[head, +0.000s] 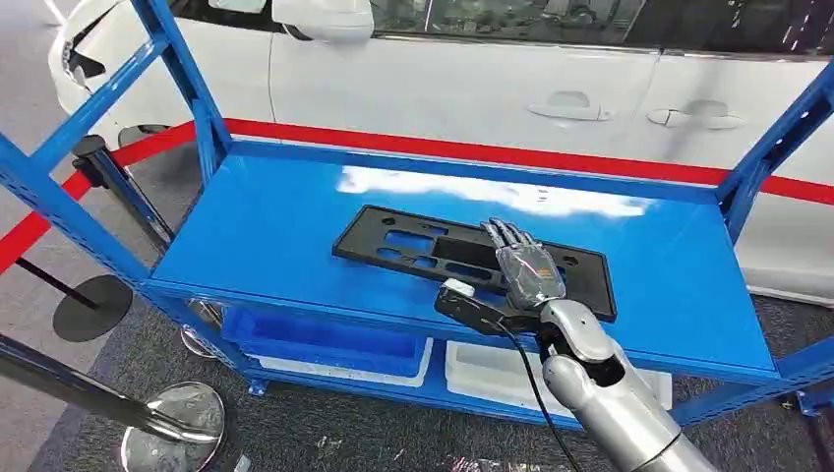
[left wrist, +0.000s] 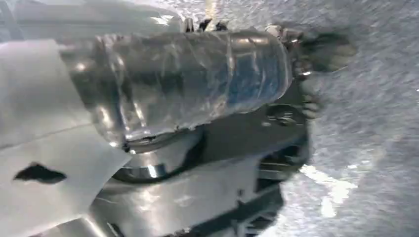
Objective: Take the parts from the cabinet and place them on the table.
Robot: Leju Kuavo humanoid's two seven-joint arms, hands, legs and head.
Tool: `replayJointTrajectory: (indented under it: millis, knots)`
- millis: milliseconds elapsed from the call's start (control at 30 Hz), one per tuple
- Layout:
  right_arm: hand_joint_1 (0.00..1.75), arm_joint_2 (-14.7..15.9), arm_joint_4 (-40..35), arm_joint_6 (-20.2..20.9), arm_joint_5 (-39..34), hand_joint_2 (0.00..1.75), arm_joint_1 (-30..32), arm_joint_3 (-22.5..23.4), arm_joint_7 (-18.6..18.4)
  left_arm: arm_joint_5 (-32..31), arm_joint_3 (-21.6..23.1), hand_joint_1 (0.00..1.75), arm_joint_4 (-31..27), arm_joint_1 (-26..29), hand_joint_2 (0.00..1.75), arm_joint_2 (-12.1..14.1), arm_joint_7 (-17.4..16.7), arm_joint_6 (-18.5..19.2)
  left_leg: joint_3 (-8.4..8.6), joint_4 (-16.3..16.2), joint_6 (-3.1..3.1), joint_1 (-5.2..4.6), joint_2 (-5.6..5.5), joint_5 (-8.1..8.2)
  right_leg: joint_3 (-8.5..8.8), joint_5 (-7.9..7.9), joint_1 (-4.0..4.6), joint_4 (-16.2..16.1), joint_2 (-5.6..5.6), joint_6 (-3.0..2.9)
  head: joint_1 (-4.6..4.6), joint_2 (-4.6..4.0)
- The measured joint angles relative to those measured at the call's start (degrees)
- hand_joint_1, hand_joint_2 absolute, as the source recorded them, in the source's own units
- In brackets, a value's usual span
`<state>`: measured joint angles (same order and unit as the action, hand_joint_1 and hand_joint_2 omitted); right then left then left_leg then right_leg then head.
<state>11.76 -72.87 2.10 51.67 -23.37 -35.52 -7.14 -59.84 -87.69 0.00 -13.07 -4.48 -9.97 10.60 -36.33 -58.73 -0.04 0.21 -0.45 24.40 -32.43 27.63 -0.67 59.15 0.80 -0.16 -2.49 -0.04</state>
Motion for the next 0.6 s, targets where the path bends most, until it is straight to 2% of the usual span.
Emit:
replayJointTrajectory:
  millis: [67, 133, 167, 200, 267, 300, 333, 367, 400, 433, 467, 500, 600]
  knots:
    - [0.0, 0.0, 0.0, 0.0, 0.2, 1.75, 0.0, 0.0, -0.1, 0.1, -0.1, 0.0, 0.0, 0.0, 0.0, -0.1, 0.1, -0.2, -0.2, -0.4, 0.5, -0.1, 0.0, 0.24, 0.08, 0.01, -0.02, -0.6, -0.01, 0.49, 0.06, 0.0]
    - [0.0, 0.0, 0.0, 0.2, 0.8, 1.75, -0.1, 0.0, -0.2, 0.0, -0.1, 0.0, 0.0, 0.2, 0.0, -0.3, 0.2, -0.2, 0.59, 0.4, 1.15, 0.39, 0.04, 0.17, 0.28, 0.53, 0.01, -0.6, -0.03, 1.29, 0.02, 0.02]
    - [0.0, 0.0, 0.1, 0.2, 1.1, 1.75, -0.2, 0.0, -0.3, 0.0, -0.1, 0.0, 0.0, 0.2, 0.0, -0.4, 0.2, -0.2, 1.19, 0.7, 1.45, 0.43, 0.04, 0.32, -0.11, 1.3, -0.12, 1.1, -0.24, 1.45, 0.24, 0.0]
    - [0.0, 0.0, 0.2, 0.3, 1.5, 1.75, -0.4, 0.0, -0.3, 0.0, -0.2, 0.0, 0.0, 0.1, 0.0, -0.4, 0.3, -0.2, 1.42, 0.8, 1.81, 0.45, 0.08, 0.54, -1.99, 2.87, -0.06, 4.8, -0.33, 1.6, 0.44, 0.0]
    - [0.0, 0.0, 0.7, 0.6, 2.6, 1.75, -0.5, -0.1, -0.4, -0.1, -0.4, 0.0, 0.0, 0.0, 0.0, -0.4, 0.2, -0.1, 1.66, 0.7, 2.21, 0.35, 0.08, 1.0, -7.63, 6.1, -0.08, 14.3, -0.34, 1.79, 0.48, 0.0]
    - [0.0, 0.0, 1.2, 1.0, 3.2, 1.75, -0.4, -0.2, -0.6, -0.2, -0.4, 0.0, 0.0, 0.0, 0.0, -0.4, 0.2, -0.1, 1.85, 0.6, 2.24, 0.31, 0.06, 1.26, -9.74, 6.21, -0.06, 17.0, -0.34, 1.82, 0.46, 0.0]
    - [0.0, 0.0, 1.5, 1.3, 3.8, 1.75, -0.4, -0.4, -0.7, -0.2, -0.5, 0.0, 0.0, 0.0, 0.0, -0.4, 0.2, -0.1, 2.08, 0.5, 2.22, 0.3, 0.02, 1.5, -10.41, 5.15, -0.07, 17.0, -0.34, 1.79, 0.48, 0.0]
    - [0.0, 0.0, 1.7, 1.8, 4.4, 1.75, -0.5, -0.5, -0.9, -0.2, -0.5, 0.0, 0.0, 0.2, 0.0, -0.4, 0.2, -0.1, 2.49, 0.4, 2.16, 0.3, -0.02, 1.94, -9.76, 2.35, -0.06, 14.1, -0.35, 1.63, 0.46, 0.0]
    - [0.0, 0.0, 2.0, 2.2, 4.8, 1.75, -0.6, -0.5, -1.2, -0.2, -0.5, 0.0, 0.0, 0.3, 0.0, -0.4, 0.2, -0.1, 2.92, 0.2, 2.09, 0.3, -0.04, 2.31, -8.31, -0.36, -0.07, 10.3, -0.37, 1.46, 0.46, 0.0]
    - [0.0, 0.0, 2.4, 3.0, 5.1, 1.75, -0.9, -0.7, -1.3, -0.2, -0.5, 0.0, 0.0, 0.3, 0.0, -0.5, 0.2, -0.1, 3.56, 0.0, 1.91, 0.31, -0.06, 2.9, -5.91, -4.07, -0.06, 4.2, -0.48, 1.15, 0.5, 0.0]
    - [1.61, 0.0, 3.0, 4.2, 5.2, 1.75, -1.2, -1.0, -1.4, -0.2, -0.5, 0.0, 0.0, 0.4, 0.0, -0.5, 0.2, -0.1, 3.55, 0.0, 1.62, 0.27, -0.06, 3.34, -4.68, -3.84, 0.04, 2.0, -0.61, 0.86, 0.41, 0.0]
    - [1.75, 0.0, 3.5, 5.2, 5.2, 1.75, -1.8, -1.5, -1.5, 0.0, -0.5, 0.0, 0.0, 0.0, 0.0, -0.5, 0.2, -0.1, 3.6, -0.5, 1.17, -0.1, -0.05, 3.69, -3.81, -3.37, 0.31, 0.6, -0.56, 0.81, 0.37, 0.0]
    - [1.75, 0.0, 4.3, 8.0, 4.6, 1.75, -2.3, -2.6, -2.2, 0.3, -0.5, 0.0, 0.0, 0.0, 0.0, -0.5, 0.2, -0.3, 3.68, 0.2, 0.34, 0.08, 0.01, 3.65, -4.07, -2.79, 0.54, 0.6, -0.36, 0.01, 0.2, 0.0]
